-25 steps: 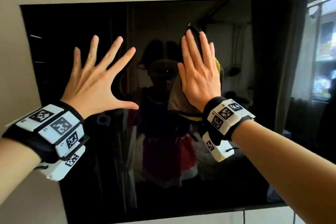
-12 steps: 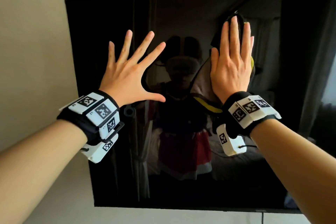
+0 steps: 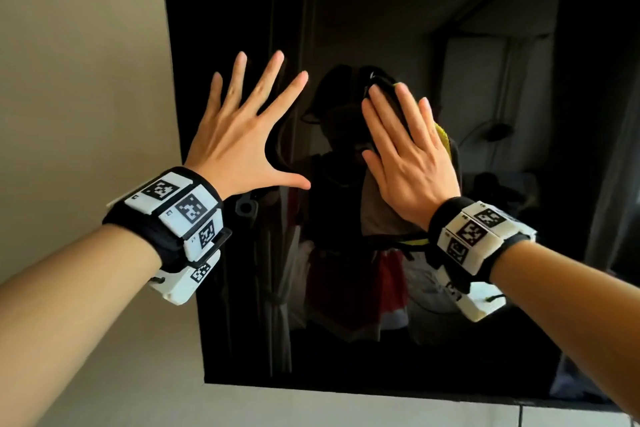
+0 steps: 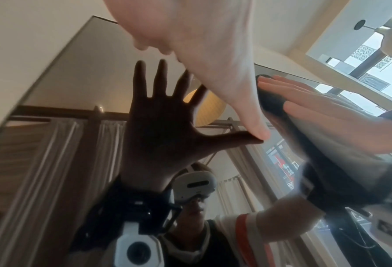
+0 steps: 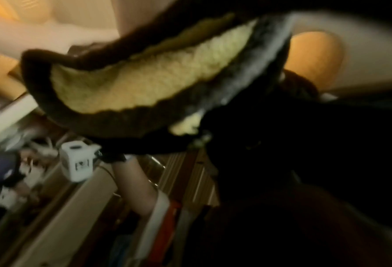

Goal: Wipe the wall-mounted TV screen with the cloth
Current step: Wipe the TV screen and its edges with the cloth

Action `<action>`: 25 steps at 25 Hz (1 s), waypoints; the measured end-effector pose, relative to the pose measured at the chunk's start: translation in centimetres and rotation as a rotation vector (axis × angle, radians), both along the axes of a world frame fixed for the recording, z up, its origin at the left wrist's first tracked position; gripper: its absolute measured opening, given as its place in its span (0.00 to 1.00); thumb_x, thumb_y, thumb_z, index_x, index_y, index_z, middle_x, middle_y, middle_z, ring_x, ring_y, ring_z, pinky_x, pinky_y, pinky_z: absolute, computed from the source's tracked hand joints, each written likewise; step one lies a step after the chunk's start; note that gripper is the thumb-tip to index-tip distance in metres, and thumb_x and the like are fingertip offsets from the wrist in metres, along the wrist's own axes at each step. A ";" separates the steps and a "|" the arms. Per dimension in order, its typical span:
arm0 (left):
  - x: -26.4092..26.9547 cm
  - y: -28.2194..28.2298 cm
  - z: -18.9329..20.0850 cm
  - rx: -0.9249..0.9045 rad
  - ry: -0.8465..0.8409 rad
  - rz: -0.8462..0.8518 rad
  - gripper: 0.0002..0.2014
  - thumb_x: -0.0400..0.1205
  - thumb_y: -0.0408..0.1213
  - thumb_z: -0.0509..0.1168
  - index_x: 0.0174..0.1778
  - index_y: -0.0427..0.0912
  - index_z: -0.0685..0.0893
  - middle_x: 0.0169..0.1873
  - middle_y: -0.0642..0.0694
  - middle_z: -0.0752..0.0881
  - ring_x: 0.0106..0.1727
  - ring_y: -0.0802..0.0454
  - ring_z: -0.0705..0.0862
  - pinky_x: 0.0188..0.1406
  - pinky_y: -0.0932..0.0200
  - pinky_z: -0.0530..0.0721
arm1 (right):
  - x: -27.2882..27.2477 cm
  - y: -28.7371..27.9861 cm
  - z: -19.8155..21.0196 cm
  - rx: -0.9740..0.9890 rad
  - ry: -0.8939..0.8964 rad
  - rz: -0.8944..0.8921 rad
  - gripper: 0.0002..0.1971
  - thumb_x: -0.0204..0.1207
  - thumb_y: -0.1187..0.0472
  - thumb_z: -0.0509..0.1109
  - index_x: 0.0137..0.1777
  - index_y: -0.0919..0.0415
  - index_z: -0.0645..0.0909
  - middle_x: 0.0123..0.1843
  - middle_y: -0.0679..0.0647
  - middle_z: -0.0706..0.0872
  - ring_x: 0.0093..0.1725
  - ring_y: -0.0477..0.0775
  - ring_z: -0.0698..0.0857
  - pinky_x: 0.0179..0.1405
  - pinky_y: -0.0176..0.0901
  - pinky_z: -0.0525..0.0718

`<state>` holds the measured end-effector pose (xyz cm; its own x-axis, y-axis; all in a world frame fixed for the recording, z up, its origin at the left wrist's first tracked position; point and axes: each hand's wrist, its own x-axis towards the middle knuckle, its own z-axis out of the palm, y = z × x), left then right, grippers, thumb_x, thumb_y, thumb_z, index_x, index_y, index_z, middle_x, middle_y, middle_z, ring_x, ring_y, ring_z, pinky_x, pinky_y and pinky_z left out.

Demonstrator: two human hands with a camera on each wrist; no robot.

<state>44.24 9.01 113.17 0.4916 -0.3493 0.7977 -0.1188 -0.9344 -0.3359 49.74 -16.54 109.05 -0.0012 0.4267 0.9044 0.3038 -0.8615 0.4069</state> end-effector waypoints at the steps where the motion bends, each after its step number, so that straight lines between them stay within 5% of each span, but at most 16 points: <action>1: 0.0 0.7 -0.1 0.001 0.015 -0.002 0.67 0.57 0.82 0.64 0.88 0.56 0.42 0.88 0.46 0.40 0.86 0.31 0.40 0.83 0.28 0.46 | 0.0 -0.1 0.6 -0.074 -0.008 -0.005 0.26 0.89 0.55 0.56 0.84 0.66 0.63 0.85 0.61 0.61 0.85 0.67 0.56 0.85 0.63 0.55; 5: 0.2 2.8 -0.1 0.066 0.015 -0.035 0.66 0.59 0.81 0.66 0.88 0.55 0.44 0.88 0.47 0.43 0.87 0.34 0.41 0.84 0.32 0.48 | -0.2 1.6 2.4 0.256 0.002 0.041 0.26 0.89 0.55 0.57 0.83 0.67 0.64 0.85 0.62 0.62 0.84 0.70 0.57 0.84 0.64 0.53; 9: 0.1 5.3 -0.2 0.130 0.012 -0.067 0.65 0.60 0.80 0.66 0.88 0.53 0.46 0.88 0.47 0.44 0.88 0.40 0.43 0.86 0.38 0.50 | -0.2 3.9 -0.1 -0.154 -0.036 -0.032 0.27 0.88 0.56 0.57 0.84 0.66 0.62 0.85 0.61 0.60 0.85 0.67 0.55 0.85 0.62 0.53; 13: 0.5 5.9 -0.4 0.147 0.004 -0.089 0.65 0.62 0.80 0.65 0.88 0.52 0.46 0.88 0.47 0.45 0.88 0.40 0.43 0.86 0.39 0.48 | -0.4 4.2 2.1 0.185 -0.004 0.014 0.27 0.88 0.57 0.60 0.83 0.67 0.63 0.85 0.62 0.61 0.84 0.69 0.55 0.85 0.60 0.48; 17: 0.8 6.1 -0.6 0.134 0.002 -0.126 0.64 0.63 0.79 0.66 0.88 0.52 0.46 0.88 0.47 0.45 0.88 0.40 0.42 0.86 0.39 0.45 | -0.5 5.5 -0.9 -0.278 -0.035 -0.086 0.27 0.89 0.54 0.54 0.84 0.65 0.61 0.86 0.60 0.59 0.85 0.66 0.55 0.85 0.62 0.56; 21: 1.0 6.1 -0.7 0.143 -0.003 -0.137 0.63 0.63 0.79 0.66 0.88 0.52 0.46 0.88 0.47 0.45 0.88 0.38 0.42 0.86 0.38 0.45 | -1.0 5.2 0.3 0.177 0.006 -0.030 0.26 0.89 0.56 0.56 0.83 0.68 0.63 0.85 0.63 0.61 0.84 0.70 0.56 0.85 0.63 0.53; 25: 0.9 6.0 -0.7 0.128 -0.013 -0.139 0.63 0.63 0.78 0.67 0.88 0.52 0.47 0.88 0.47 0.46 0.88 0.38 0.43 0.86 0.37 0.46 | -0.9 6.1 -2.9 -0.246 -0.008 -0.087 0.27 0.89 0.54 0.56 0.84 0.65 0.62 0.85 0.59 0.61 0.85 0.66 0.56 0.84 0.62 0.56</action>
<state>45.11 15.05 112.44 0.4211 -0.5122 0.7485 -0.2390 -0.8588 -0.4532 48.82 -10.42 106.17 0.0381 0.6325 0.7736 0.2286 -0.7592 0.6094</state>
